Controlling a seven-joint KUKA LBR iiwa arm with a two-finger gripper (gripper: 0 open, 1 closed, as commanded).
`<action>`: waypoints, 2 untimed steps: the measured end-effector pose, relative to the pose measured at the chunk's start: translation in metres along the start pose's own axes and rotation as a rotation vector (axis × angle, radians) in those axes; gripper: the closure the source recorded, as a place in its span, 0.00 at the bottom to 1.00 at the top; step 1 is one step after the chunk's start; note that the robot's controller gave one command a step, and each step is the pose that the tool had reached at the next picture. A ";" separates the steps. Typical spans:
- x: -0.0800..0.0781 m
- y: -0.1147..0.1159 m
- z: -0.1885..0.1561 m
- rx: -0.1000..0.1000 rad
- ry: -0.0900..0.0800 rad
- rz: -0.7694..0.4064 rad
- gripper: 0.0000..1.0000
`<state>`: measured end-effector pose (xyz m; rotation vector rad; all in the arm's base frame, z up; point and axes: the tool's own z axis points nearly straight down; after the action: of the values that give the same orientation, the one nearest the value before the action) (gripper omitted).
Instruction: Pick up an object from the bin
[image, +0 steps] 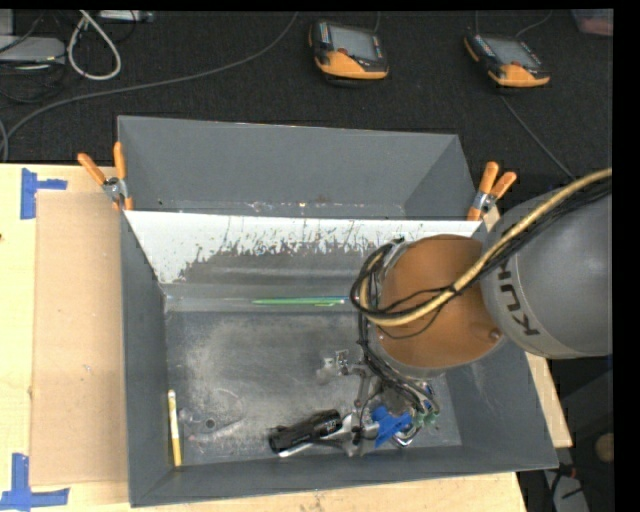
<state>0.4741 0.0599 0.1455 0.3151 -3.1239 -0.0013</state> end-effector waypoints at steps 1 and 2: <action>-0.009 0.021 0.013 0.001 -0.004 -0.433 0.00; -0.010 0.024 0.036 -0.003 0.010 -0.429 0.00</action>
Offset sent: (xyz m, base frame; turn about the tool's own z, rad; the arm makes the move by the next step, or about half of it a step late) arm 0.0061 0.0253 -0.0339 -0.4299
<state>0.4793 0.0854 0.1099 0.9696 -2.9761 -0.0057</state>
